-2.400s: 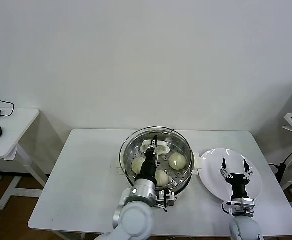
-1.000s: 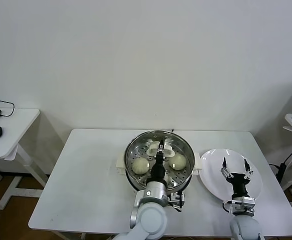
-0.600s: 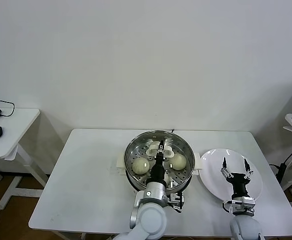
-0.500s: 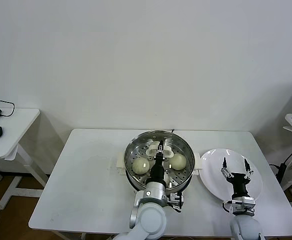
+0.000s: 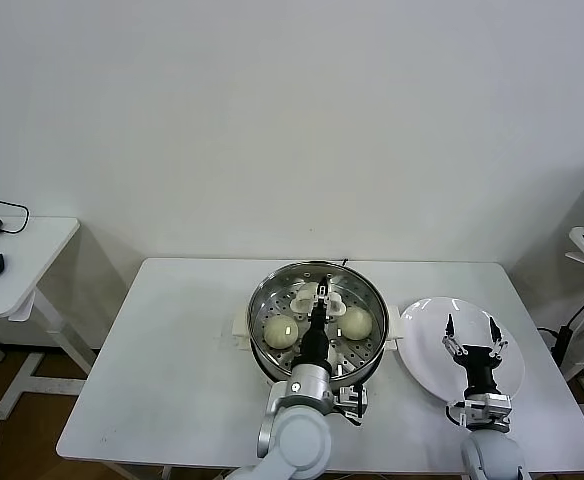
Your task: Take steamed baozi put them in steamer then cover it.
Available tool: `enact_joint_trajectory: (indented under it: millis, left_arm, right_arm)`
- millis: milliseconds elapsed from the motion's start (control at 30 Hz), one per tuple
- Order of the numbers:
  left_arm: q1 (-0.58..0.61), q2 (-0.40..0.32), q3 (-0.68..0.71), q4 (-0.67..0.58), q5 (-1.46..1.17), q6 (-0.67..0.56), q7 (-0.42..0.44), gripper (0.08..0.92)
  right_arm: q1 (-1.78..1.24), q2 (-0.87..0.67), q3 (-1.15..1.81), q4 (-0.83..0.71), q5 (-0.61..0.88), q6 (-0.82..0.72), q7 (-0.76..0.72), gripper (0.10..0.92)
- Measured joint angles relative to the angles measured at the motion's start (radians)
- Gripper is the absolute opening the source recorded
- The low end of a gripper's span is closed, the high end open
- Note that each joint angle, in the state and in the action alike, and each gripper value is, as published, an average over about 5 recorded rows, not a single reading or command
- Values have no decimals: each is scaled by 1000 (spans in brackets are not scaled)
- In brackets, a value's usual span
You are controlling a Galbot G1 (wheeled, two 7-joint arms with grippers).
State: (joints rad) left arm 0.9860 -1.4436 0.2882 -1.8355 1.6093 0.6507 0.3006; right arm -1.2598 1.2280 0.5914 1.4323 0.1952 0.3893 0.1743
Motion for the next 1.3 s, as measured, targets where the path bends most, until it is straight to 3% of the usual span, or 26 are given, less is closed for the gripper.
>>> enact_joint_trajectory:
  millis: [300,667,1000,1300]
  left_arm:
    - [12,25,2,-52,-22,2,3,686]
    - [55,89,4,-149,-69,6,12,814]
    - [101,189,-51,-305,-214,5,-16,823]
    - [106,230,-295,-332,-680,-118,-219,823]
  right_arm:
    - [0,1,-2,9,-2,0,0,823]
    - [0,1,-4,15,-3,0,1,823]
    - [-2,-8,-4,19,8,2,-8,823]
    - [-28,-27,-29,51,43,-29,-18,823]
